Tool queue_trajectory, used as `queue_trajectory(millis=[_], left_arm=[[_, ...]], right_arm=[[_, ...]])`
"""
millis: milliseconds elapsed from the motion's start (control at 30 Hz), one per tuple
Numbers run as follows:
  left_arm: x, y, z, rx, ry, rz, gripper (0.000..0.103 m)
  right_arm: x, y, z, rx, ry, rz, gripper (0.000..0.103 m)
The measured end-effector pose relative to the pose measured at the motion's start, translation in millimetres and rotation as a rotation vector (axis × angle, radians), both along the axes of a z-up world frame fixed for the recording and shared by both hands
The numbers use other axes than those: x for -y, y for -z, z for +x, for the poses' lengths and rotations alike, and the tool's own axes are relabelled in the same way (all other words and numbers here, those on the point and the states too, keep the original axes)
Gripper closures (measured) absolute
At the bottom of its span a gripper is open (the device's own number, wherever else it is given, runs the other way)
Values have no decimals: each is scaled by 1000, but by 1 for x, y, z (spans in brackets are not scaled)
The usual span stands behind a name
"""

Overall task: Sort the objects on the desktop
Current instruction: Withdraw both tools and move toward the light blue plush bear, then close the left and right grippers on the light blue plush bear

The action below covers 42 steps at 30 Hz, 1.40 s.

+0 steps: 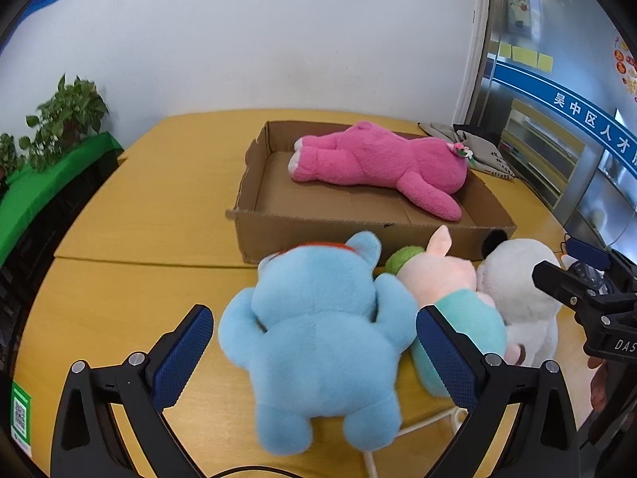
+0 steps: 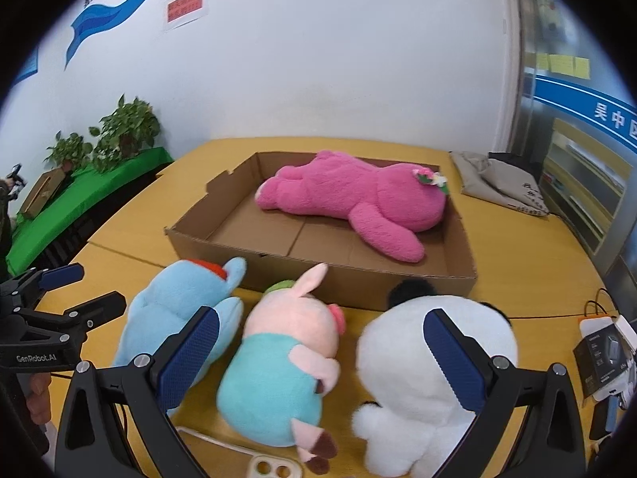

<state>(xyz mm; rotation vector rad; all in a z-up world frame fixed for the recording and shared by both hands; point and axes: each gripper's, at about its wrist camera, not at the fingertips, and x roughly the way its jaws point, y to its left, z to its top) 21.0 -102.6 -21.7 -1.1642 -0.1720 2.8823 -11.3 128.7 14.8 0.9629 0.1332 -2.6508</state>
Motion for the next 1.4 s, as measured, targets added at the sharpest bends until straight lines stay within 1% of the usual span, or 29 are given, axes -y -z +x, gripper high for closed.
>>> queue_trajectory(millis=[67,133,200,233,267,300,367,433,467,533,567,667,700,733,767,800,900,1000,1033,1067,1167,1333,1400], left_arm=[[17,9,0,22,16,40,0],[34,19,-1,41,35,79,0],[53,33,-7,70,29,115,0],[64,40,-11,85,20,133,0],[75,48,-16,100,11,151,0],[77,53,-19,112,14,168,0],[81,64,-25,135,19,200,1],[85,74,-30,159,24,233,7],[87,79,-33,171,27,249,9],[91,89,-39,195,32,282,15],[92,94,-42,207,34,298,16],[98,109,-51,242,42,347,25],[100,114,-54,254,45,363,32],[102,120,-56,266,47,380,45],[104,125,-59,278,50,396,53],[106,130,-62,290,53,412,65],[101,128,-63,300,44,375,70],[102,123,-58,298,42,364,73],[103,119,-54,298,39,346,74],[103,115,-49,297,36,328,74],[108,105,-35,297,20,286,74],[103,87,-34,275,4,237,74],[100,79,-33,266,-2,218,76]], right_arm=[[15,6,-1,39,-56,-14,0],[35,19,-6,99,-111,-49,0],[54,32,-10,159,-165,-83,0],[63,39,-12,188,-193,-101,2],[73,45,-15,214,-210,-109,5],[81,52,-19,231,-202,-94,7],[95,65,-29,252,-187,-50,23],[102,75,-38,261,-169,-7,30],[102,79,-41,262,-162,6,34],[102,84,-46,261,-151,22,36],[103,85,-48,260,-146,30,36],[109,89,-53,270,-146,41,36],[110,91,-55,274,-148,42,37],[112,93,-56,278,-150,44,37],[113,94,-57,281,-152,45,37],[114,96,-58,286,-155,42,37],[116,96,-61,306,-170,14,40],[119,96,-59,317,-186,-4,53],[120,95,-58,318,-193,-7,60],[122,95,-57,320,-203,-9,62],[125,94,-52,342,-244,-27,66],[131,100,-53,373,-275,-58,67],[133,103,-53,385,-284,-71,71]])
